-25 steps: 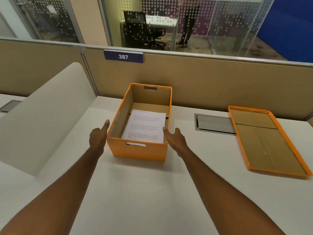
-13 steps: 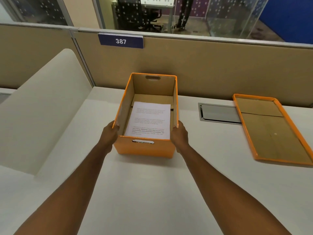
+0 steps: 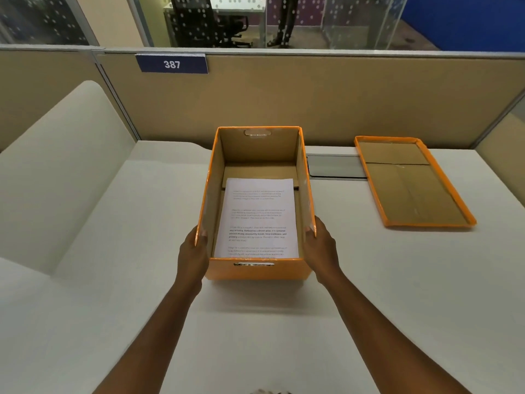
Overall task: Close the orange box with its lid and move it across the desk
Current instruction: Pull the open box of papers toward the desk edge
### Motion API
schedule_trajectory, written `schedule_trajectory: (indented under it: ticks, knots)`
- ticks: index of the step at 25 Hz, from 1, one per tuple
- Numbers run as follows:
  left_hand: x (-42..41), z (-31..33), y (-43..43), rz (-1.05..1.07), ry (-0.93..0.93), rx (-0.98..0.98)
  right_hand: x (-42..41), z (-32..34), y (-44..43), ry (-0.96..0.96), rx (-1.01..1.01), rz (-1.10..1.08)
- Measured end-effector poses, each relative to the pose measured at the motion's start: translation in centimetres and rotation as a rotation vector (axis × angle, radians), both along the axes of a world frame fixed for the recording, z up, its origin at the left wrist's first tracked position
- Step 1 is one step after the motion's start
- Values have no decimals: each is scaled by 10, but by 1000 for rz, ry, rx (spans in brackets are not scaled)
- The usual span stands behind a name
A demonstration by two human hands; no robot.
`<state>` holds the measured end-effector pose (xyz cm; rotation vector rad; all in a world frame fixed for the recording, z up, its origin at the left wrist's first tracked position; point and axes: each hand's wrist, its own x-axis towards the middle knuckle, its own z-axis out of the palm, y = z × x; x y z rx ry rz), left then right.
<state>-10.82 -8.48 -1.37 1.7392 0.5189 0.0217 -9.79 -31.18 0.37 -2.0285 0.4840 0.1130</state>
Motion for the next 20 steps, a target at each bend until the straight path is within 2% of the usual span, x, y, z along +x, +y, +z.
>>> schedule_trajectory:
  ticks: [8, 14, 20]
  knots:
    - [-59, -4, -36, 42, 20, 5, -58, -8, -34, 28, 3, -7]
    - [-83, -4, -54, 128, 29, 33, -78, -16, -46, 45, 29, 22]
    - [-83, -17, -56, 123, 45, 80, -80, -29, -50, 57, 24, 21]
